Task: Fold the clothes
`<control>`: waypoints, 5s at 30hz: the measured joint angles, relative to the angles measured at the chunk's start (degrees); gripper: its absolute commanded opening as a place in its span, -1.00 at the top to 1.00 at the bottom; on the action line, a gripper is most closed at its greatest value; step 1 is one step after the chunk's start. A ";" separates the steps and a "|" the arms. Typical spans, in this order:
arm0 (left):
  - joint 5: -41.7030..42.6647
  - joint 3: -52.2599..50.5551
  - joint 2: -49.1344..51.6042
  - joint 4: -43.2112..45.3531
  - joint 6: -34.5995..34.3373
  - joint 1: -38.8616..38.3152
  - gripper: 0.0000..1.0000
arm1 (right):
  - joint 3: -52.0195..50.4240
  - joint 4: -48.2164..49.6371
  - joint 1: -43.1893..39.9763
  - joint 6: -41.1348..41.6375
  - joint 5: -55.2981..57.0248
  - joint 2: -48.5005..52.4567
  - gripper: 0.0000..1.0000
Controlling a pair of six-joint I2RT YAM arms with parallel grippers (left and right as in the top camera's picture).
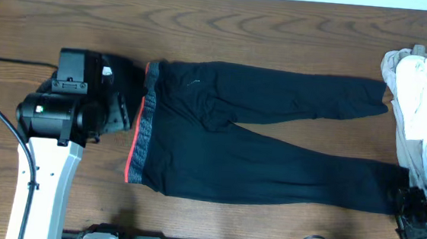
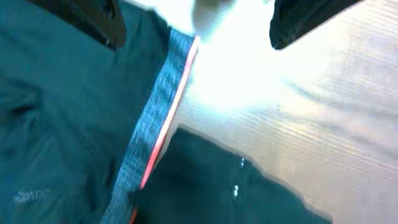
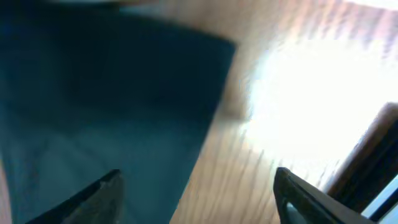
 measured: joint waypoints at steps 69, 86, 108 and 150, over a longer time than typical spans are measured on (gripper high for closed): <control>18.43 -36.94 7.63 17.46 -17.27 0.00 0.88 | -4.20 4.87 -1.64 1.33 -10.45 -0.33 0.97; 12.94 -4.83 -1.18 4.63 -7.78 -0.02 0.89 | 24.61 -11.80 6.27 -2.73 -14.29 -1.07 0.97; 12.63 -2.29 21.59 31.52 1.11 -0.02 0.88 | 40.92 12.52 26.01 9.70 -18.29 30.75 0.97; 12.35 6.91 10.51 14.14 5.03 1.70 -0.50 | 44.54 11.08 26.45 -9.77 -10.27 45.44 -0.47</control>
